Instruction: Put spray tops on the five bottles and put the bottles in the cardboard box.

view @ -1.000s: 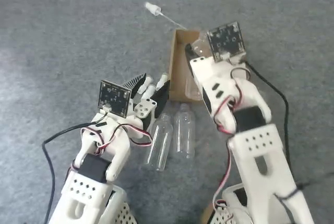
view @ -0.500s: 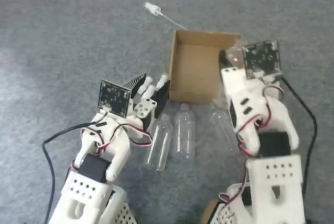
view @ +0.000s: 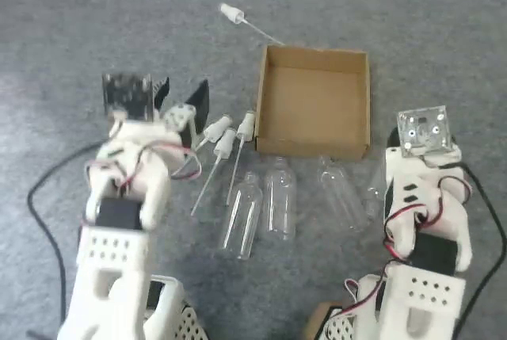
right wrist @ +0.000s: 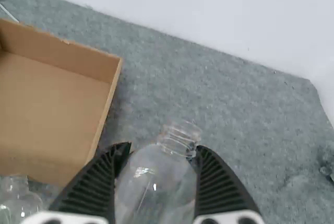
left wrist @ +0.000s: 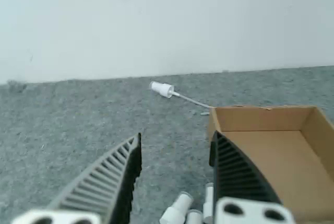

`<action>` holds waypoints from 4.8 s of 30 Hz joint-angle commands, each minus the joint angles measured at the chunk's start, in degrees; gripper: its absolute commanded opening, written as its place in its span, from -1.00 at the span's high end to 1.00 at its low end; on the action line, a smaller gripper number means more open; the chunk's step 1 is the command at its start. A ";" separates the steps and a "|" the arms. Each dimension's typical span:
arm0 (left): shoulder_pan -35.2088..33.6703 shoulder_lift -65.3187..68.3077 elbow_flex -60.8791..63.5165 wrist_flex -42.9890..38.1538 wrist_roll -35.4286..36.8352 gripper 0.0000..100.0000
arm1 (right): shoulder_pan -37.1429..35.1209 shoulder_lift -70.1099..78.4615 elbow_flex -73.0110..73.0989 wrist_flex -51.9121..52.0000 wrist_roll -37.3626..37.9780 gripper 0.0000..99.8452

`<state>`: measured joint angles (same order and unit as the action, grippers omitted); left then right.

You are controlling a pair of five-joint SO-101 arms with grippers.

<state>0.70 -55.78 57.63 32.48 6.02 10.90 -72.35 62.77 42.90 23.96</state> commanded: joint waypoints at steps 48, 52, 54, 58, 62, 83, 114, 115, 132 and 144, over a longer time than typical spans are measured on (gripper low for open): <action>-8.00 -32.70 39.25 0.26 -7.38 0.60 | 0.84 -31.69 33.67 26.42 -4.57 0.99; -8.00 -39.91 39.25 10.02 -7.38 0.60 | 0.92 -31.69 33.67 29.23 -4.48 0.99; -7.82 -42.37 39.25 15.30 -7.38 0.60 | 0.92 -31.69 33.67 30.64 -4.48 0.99; -7.82 -44.48 39.25 23.12 -7.38 0.60 | 0.92 -31.69 33.67 32.22 -4.48 0.99; -8.18 -44.40 39.25 23.74 -7.38 0.60 | 0.75 -31.69 33.67 32.22 -4.48 0.99; -8.09 -44.57 39.25 34.55 -7.30 0.60 | 0.66 -31.69 33.67 32.22 -4.48 0.99; -8.18 -48.44 38.99 37.54 -7.12 0.60 | 0.66 -31.69 33.67 32.22 -4.48 0.99; -8.18 -48.44 38.99 37.54 -7.12 0.60 | 0.66 -31.69 33.67 32.22 -4.48 0.99; -8.18 -48.44 38.99 37.54 -7.12 0.60 | 0.66 -31.69 33.67 32.22 -4.48 0.99; -8.18 -48.44 38.99 37.54 -7.12 0.60 | 0.66 -31.69 33.67 32.22 -4.48 0.99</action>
<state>-7.47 -102.73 97.19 69.85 -0.92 11.25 -104.53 94.95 71.82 19.56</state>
